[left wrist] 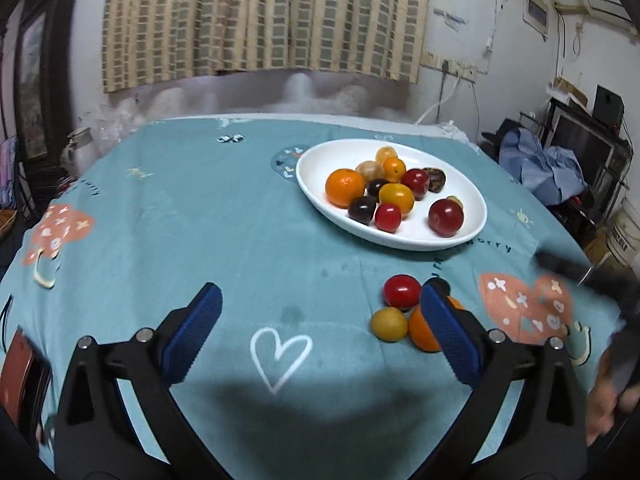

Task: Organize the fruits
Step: 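Lower both plums onto the white plate and open both tools, then grasp the last mandarin with the right tool and lift it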

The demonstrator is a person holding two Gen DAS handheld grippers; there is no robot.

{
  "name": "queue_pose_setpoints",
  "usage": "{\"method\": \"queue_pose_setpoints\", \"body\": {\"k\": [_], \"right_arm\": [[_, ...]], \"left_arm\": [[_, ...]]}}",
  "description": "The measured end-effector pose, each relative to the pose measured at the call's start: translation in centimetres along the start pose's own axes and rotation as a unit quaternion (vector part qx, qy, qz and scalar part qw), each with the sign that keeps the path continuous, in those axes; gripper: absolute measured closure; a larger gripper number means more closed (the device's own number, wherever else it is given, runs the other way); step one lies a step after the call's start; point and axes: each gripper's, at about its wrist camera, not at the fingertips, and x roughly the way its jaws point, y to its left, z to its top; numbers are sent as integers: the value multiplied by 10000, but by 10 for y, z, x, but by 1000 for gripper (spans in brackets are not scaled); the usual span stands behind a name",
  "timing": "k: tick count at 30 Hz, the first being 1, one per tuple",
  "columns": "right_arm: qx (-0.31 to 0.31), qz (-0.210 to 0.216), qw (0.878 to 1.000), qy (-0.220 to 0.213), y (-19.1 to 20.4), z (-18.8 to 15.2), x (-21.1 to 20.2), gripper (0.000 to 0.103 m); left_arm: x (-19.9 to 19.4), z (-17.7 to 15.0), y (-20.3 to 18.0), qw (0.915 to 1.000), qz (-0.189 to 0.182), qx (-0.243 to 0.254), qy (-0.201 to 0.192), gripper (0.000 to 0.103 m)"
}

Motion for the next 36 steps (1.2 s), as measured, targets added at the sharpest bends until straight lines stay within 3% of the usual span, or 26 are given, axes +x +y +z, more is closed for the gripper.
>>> {"method": "queue_pose_setpoints", "body": {"k": [2,8,15,20,32,36], "right_arm": [[-10,34,9998,203,2,1,5,4],[185,70,9998,30,-3,8,-3,4],[-348,-45,9991,224,12,-6,13,4],[-610,-41,9976,327,20,-13,20,4],[-953,-40,9944,461,40,-19,44,4],[-954,58,9934,626,43,-20,53,21]], "left_arm": [[-6,1,-1,9999,-78,-63,-98,2],[-9,3,-3,9993,-335,-131,-137,2],[-14,4,-12,9997,-38,81,-238,2],[-30,9,-14,9984,-46,157,-545,2],[-34,10,-25,9972,-53,457,-589,2],[-32,10,-24,9974,-60,466,-540,2]]}}
